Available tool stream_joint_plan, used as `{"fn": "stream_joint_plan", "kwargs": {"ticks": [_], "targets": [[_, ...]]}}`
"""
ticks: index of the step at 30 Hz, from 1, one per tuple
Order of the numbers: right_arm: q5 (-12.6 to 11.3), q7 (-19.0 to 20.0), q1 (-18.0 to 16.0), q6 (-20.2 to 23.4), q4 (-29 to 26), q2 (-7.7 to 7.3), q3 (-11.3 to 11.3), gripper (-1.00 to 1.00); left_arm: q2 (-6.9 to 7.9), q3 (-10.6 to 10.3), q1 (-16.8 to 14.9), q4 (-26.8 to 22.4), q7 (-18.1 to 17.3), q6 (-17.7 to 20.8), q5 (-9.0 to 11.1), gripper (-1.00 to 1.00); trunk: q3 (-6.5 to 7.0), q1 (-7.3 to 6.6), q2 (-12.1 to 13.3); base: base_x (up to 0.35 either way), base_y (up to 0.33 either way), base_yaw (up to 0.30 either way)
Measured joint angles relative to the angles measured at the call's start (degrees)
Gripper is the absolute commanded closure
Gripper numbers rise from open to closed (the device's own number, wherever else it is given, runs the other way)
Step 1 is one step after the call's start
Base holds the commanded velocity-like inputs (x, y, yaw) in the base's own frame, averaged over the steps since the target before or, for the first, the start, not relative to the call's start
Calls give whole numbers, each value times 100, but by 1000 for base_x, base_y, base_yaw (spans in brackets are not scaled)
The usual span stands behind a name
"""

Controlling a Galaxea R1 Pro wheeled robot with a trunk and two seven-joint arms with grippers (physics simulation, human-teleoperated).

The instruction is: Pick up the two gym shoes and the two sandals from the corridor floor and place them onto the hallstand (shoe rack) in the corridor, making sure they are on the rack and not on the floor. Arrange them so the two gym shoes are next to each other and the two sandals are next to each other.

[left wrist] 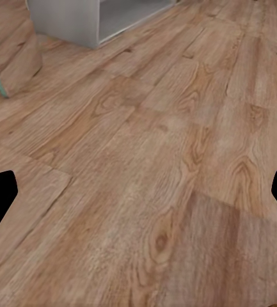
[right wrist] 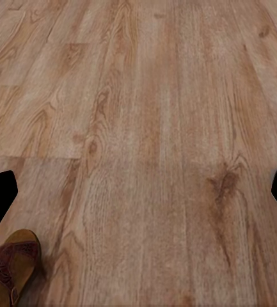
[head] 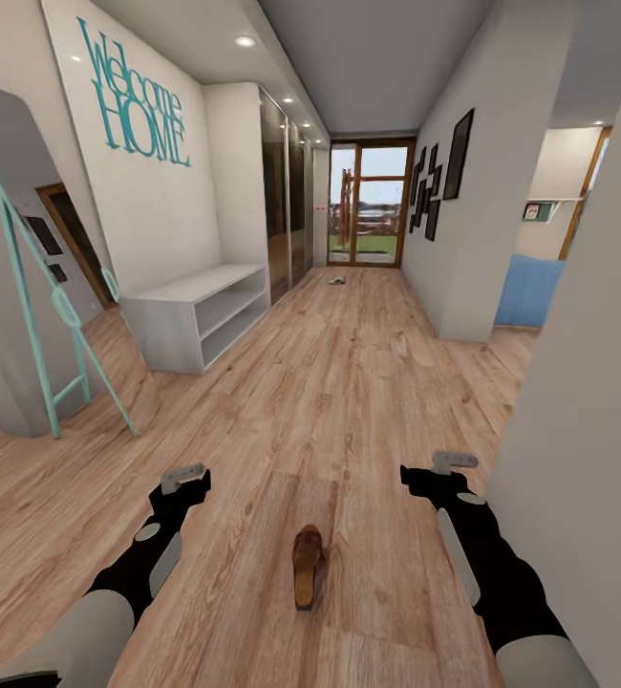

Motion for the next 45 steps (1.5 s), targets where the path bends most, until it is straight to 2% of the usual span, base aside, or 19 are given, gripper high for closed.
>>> {"fn": "stream_joint_plan", "kwargs": {"ticks": [16,27,45], "targets": [[0,0,0,2,0,0,0,-100,0,0,0,0,0,-1,0,-100,0,1,0,108,-79,0],[0,0,0,3,-1,0,0,-100,-10,3,0,0,0,-5,0,-100,0,1,0,119,-176,0],[0,0,0,4,0,8,2,-100,-10,5,0,0,0,-63,0,-100,0,1,0,7,-11,0]]}}
